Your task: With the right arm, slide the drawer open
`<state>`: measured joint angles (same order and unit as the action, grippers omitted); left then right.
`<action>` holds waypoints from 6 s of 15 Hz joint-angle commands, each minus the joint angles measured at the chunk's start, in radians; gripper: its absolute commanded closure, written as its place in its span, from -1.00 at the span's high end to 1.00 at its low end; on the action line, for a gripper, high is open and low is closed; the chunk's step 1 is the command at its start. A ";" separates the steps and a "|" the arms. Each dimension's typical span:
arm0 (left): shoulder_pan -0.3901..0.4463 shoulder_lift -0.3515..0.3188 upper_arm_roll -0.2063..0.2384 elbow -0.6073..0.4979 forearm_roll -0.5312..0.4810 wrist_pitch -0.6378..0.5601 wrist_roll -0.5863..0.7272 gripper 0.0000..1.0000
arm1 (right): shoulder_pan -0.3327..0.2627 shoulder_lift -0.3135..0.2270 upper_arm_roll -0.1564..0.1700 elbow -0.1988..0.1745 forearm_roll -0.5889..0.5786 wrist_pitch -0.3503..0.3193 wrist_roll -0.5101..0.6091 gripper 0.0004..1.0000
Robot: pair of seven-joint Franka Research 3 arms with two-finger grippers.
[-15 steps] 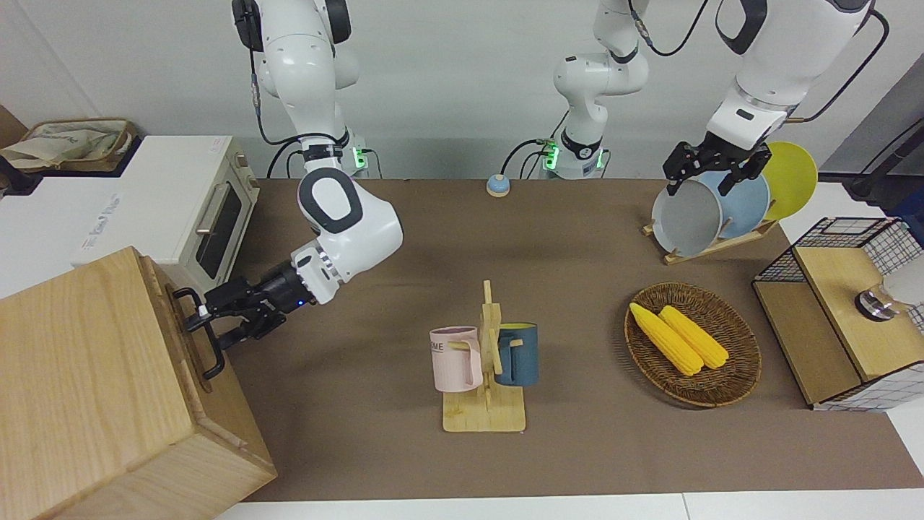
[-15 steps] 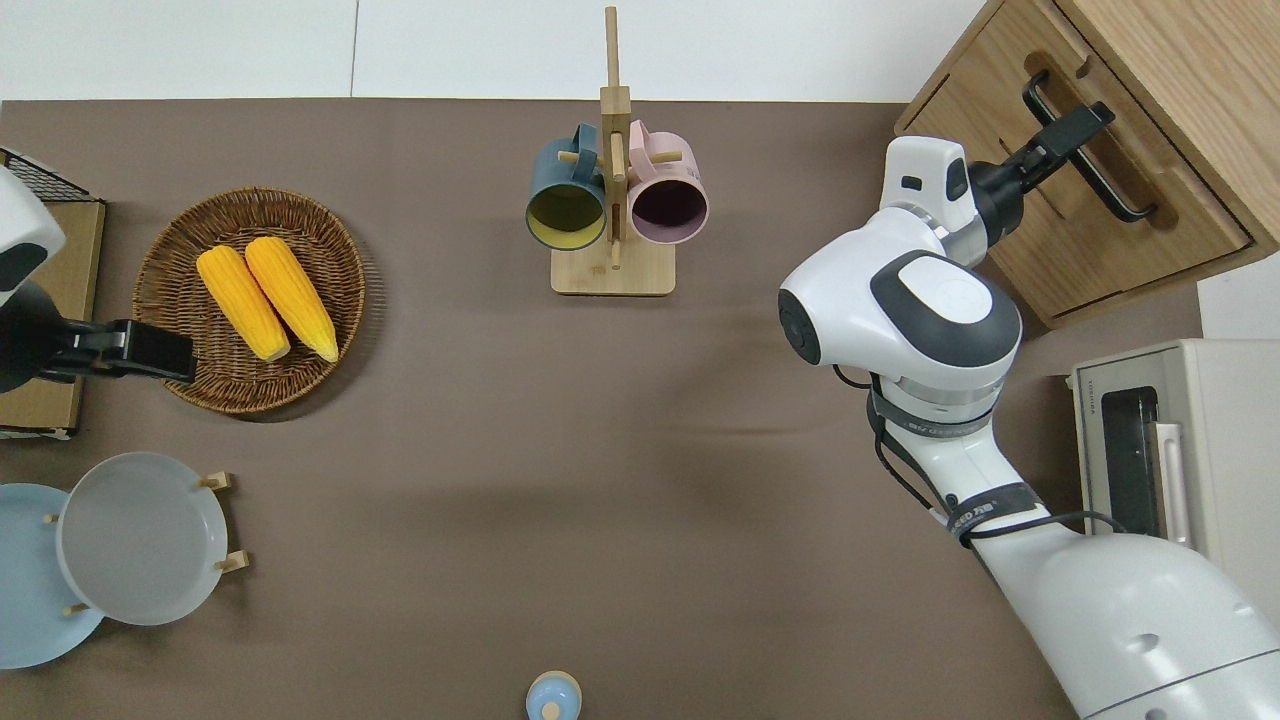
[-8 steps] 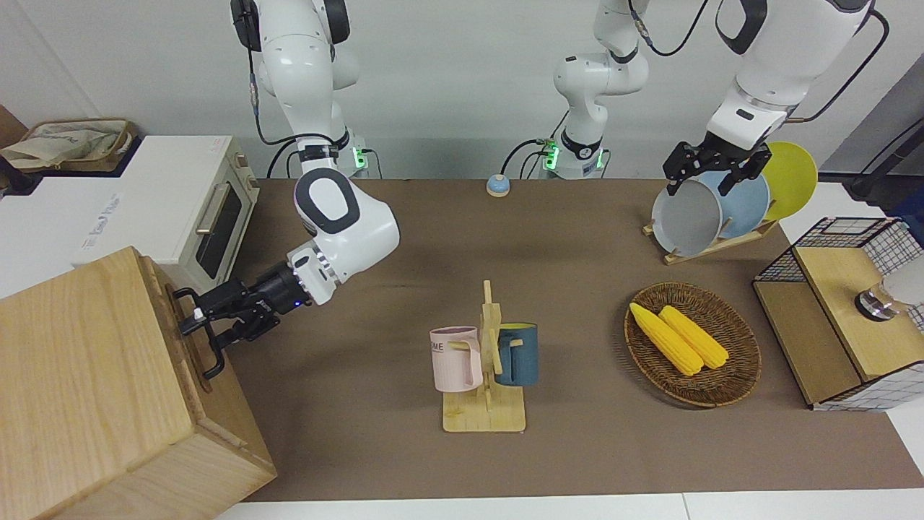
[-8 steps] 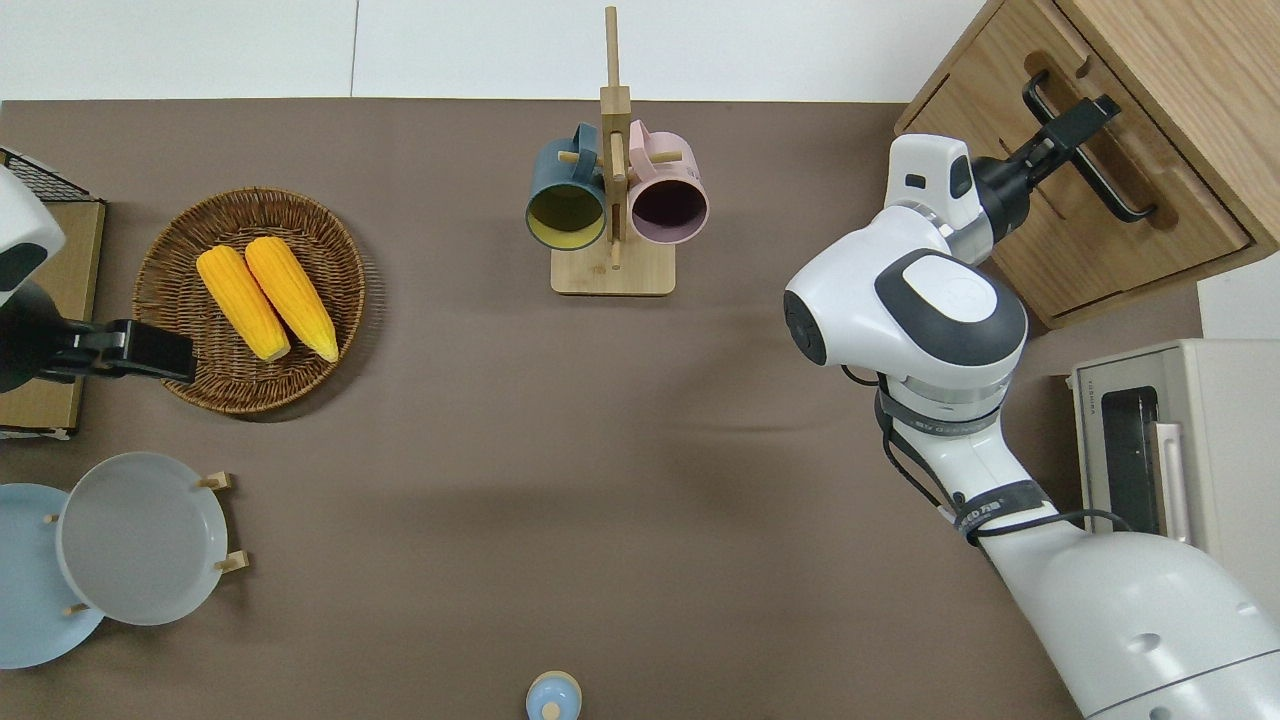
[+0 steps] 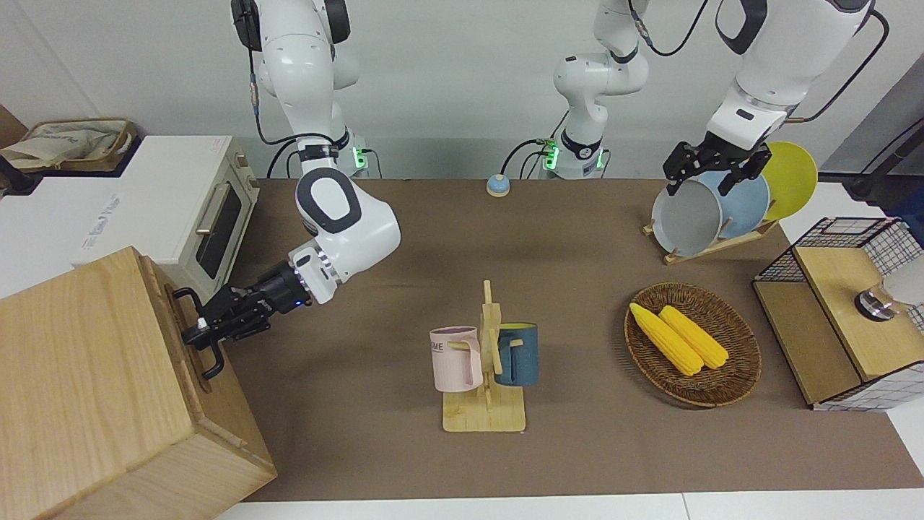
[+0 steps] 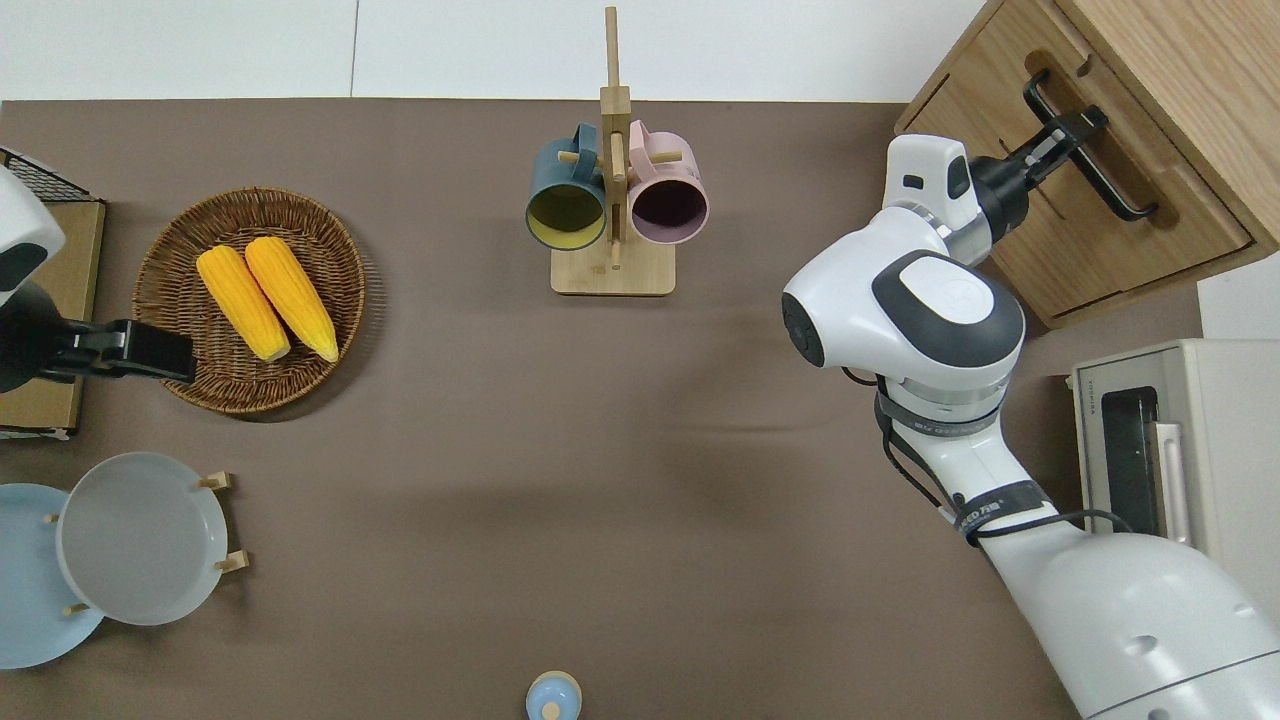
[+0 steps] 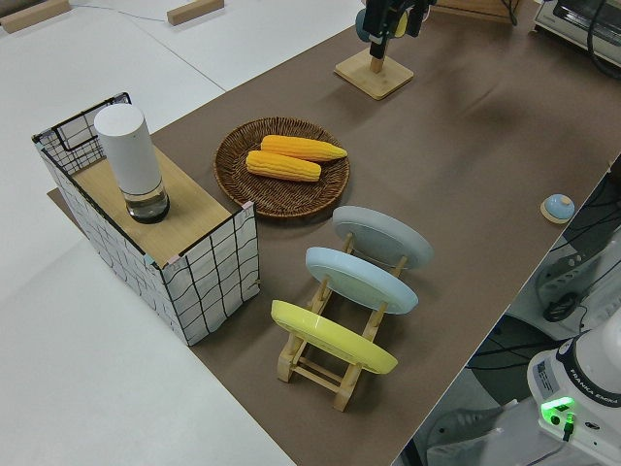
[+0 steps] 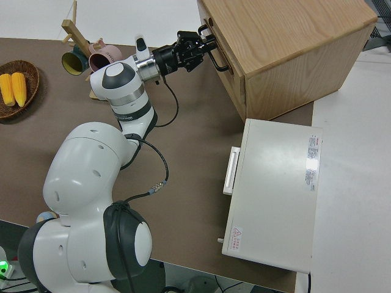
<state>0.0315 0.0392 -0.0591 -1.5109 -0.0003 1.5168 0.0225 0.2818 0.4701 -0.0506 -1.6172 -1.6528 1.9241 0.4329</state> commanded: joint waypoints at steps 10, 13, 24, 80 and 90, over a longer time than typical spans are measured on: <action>0.005 0.011 -0.007 0.026 0.017 -0.020 0.010 0.99 | 0.072 -0.011 0.015 -0.026 0.001 -0.105 -0.056 -1.00; 0.005 0.011 -0.007 0.024 0.017 -0.020 0.010 0.99 | 0.101 -0.013 0.028 -0.027 0.030 -0.144 -0.060 -1.00; 0.005 0.011 -0.007 0.026 0.017 -0.020 0.010 0.99 | 0.244 -0.015 0.044 -0.018 0.142 -0.341 -0.079 -1.00; 0.005 0.011 -0.007 0.026 0.017 -0.020 0.010 0.99 | -0.087 -0.301 0.069 0.356 1.665 -0.462 -0.325 0.97; 0.005 0.011 -0.007 0.026 0.017 -0.020 0.010 0.99 | -0.224 -0.278 0.069 0.280 1.717 -0.445 -0.407 0.97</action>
<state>0.0315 0.0392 -0.0591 -1.5109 -0.0003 1.5168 0.0225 0.0625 0.1946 0.0009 -1.3150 0.0595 1.4573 0.0327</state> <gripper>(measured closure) 0.004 0.013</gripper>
